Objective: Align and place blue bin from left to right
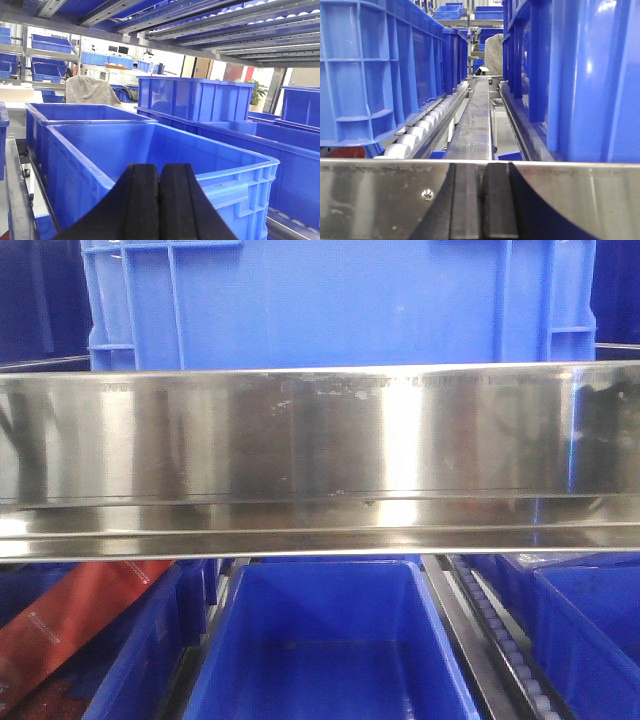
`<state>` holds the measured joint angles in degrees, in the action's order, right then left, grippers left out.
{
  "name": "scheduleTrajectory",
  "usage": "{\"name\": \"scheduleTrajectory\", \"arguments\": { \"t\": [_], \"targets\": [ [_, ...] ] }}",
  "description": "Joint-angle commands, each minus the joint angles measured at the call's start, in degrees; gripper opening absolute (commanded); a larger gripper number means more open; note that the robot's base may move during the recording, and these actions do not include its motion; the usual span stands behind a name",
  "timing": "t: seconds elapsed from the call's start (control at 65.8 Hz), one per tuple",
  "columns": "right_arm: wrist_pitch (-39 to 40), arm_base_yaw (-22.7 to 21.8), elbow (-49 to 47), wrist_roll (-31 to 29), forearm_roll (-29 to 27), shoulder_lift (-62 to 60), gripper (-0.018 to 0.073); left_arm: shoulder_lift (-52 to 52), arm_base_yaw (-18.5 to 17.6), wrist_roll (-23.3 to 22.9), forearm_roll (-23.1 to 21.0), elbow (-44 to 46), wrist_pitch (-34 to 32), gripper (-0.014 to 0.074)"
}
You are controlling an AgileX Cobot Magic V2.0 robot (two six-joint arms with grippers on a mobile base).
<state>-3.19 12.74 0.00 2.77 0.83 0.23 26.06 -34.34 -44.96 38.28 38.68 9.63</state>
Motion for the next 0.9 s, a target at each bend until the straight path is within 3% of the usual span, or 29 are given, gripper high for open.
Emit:
{"name": "scheduleTrajectory", "arguments": {
  "t": [0.0, 0.137, 0.213, 0.38, 0.638, 0.745, 0.881],
  "targets": [
    [0.8, 0.0, 0.0, -0.4, -0.2, -0.2, -0.0079, -0.2, -0.3, 0.1, 0.1, -0.1, -1.3, -0.0111],
    [0.8, 0.0, 0.0, -0.4, -0.2, -0.2, -0.0079, -1.8, 0.2, 0.4, 1.3, -0.8, 0.5, -0.0111],
    [0.8, 0.0, 0.0, -0.4, -0.2, -0.2, -0.0079, -3.8, 1.7, 4.7, 0.7, -1.6, 5.5, -0.0111],
    [0.8, 0.0, 0.0, -0.4, -0.2, -0.2, -0.0079, -11.5, 6.7, 19.7, -7.8, -6.8, 7.4, -0.0111],
    [0.8, 0.0, 0.0, -0.4, -0.2, -0.2, -0.0079, -24.8, 18.5, 28.7, -20.3, -18.6, 8.0, -0.0111],
    [0.8, 0.0, 0.0, -0.4, -0.2, -0.2, -0.0079, -26.1, 23.0, 33.6, -28.9, -23.1, 6.5, -0.0111],
    [0.8, 0.0, 0.0, -0.4, -0.2, -0.2, -0.0079, -26.1, 28.0, 47.1, -43.9, -29.3, -2.5, -0.0111]
  ]
}}
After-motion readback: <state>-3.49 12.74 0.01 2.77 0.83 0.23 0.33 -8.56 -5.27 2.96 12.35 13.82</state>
